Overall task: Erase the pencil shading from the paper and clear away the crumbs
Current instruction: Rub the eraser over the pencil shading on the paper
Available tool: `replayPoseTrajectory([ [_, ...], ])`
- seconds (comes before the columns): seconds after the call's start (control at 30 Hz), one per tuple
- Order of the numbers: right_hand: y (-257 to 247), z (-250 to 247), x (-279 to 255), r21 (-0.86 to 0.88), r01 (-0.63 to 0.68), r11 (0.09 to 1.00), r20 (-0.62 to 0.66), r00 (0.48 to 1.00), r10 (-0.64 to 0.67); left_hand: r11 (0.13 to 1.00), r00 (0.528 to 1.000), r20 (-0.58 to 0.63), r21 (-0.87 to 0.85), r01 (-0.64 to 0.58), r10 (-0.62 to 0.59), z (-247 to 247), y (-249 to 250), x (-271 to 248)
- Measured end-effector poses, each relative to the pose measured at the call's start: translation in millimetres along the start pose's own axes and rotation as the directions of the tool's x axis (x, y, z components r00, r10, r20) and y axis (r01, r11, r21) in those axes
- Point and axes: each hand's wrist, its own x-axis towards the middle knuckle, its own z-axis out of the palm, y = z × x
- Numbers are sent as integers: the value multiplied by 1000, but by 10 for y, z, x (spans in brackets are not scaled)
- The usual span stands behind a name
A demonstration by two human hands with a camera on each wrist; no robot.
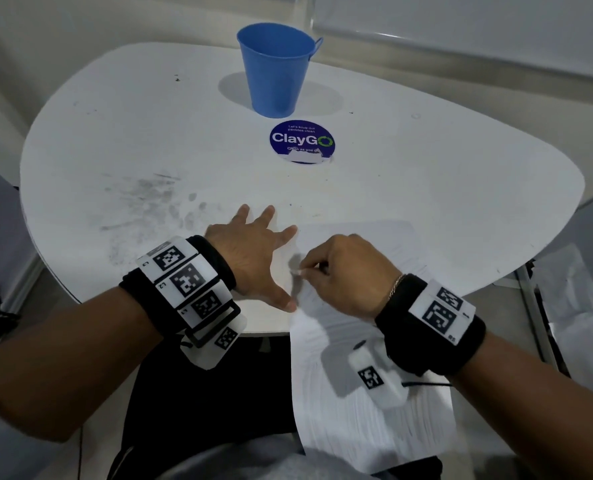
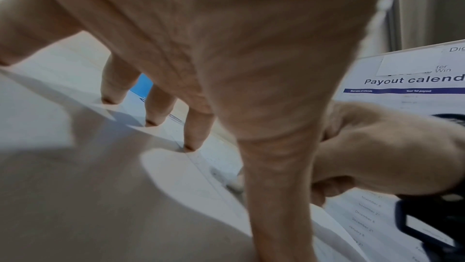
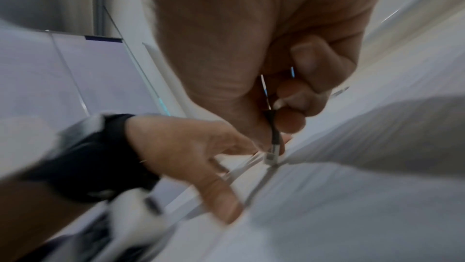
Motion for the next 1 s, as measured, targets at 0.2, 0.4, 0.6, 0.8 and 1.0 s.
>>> replayPoseTrajectory([
  [0.2,-28,-6,18,-8,3,1000,15,1000,-3,1000,1000,-8,-1,-1,1,6,-3,3],
  [0.4,-55,21,-23,-33,29,999,67,997,-27,1000,1000,-6,-2,-1,1,7,-4,10],
  [0.6,-61,34,-55,-50,56,997,92,994,-51,1000,1000,3,-6,-4,4,1,-3,3],
  [0.8,30,8,-9,-53,13,998,29,1000,-12,1000,1000,-5,-12,-4,4,11,-7,4],
  [1.0,22,2,-7,-47,-23,999,-13,1000,22,1000,1000,-5,-13,-6,6,6,-5,0],
])
